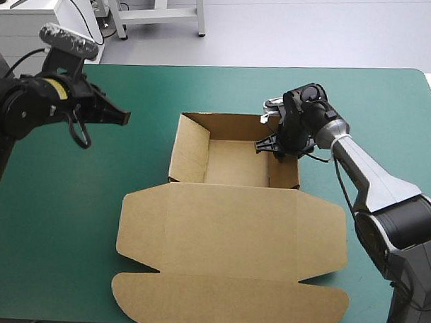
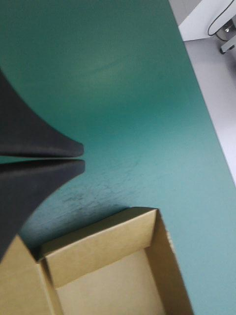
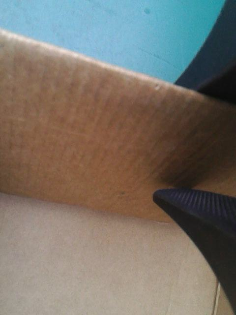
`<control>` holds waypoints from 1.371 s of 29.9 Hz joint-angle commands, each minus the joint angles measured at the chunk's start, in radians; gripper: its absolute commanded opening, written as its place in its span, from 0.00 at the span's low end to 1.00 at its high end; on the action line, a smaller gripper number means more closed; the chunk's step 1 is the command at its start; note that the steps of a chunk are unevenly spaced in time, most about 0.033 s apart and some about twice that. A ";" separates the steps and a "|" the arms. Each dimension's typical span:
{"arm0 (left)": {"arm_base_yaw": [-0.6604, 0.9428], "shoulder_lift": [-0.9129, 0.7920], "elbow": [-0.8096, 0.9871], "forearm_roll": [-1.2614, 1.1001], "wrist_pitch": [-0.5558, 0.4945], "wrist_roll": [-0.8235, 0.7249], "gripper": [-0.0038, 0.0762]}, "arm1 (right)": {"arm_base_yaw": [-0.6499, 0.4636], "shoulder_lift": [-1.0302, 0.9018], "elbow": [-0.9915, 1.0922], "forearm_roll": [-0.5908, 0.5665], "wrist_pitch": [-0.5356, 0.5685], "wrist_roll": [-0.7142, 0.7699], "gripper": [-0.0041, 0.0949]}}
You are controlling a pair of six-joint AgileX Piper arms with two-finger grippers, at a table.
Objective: Fold the box
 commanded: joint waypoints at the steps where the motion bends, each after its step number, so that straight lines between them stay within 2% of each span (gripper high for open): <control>1: -0.003 -0.131 0.125 0.002 0.013 -0.002 0.04 | 0.000 -0.031 -0.026 -0.004 0.009 -0.007 0.39; 4: -0.003 -0.222 0.256 0.002 -0.013 -0.009 0.04 | 0.000 -0.027 -0.026 -0.004 0.009 -0.005 0.08; 5: -0.003 -0.255 0.305 0.002 -0.028 -0.009 0.04 | 0.000 -0.027 -0.026 -0.004 0.009 -0.003 0.03; 14: -0.003 -0.549 0.745 -0.022 -0.185 -0.021 0.04 | -0.037 -0.034 -0.035 -0.019 0.005 -0.001 0.02; 25: -0.003 -0.870 1.164 -0.102 -0.220 -0.053 0.04 | -0.370 -0.111 -0.035 -0.015 0.009 -0.051 0.02; 33: -0.003 -1.014 1.255 -0.088 -0.217 -0.053 0.04 | -0.700 -0.144 0.011 -0.013 0.009 -0.094 0.02; 36: -0.003 -1.025 1.258 -0.086 -0.217 -0.053 0.04 | -0.790 -0.144 0.020 -0.015 0.009 -0.102 0.02; 39: -0.003 -1.027 1.258 -0.084 -0.217 -0.051 0.04 | -0.833 -0.144 0.031 -0.015 0.009 -0.162 0.06; 41: -0.003 -1.027 1.258 -0.084 -0.217 -0.051 0.04 | -0.835 -0.144 0.033 -0.047 0.009 -0.179 0.15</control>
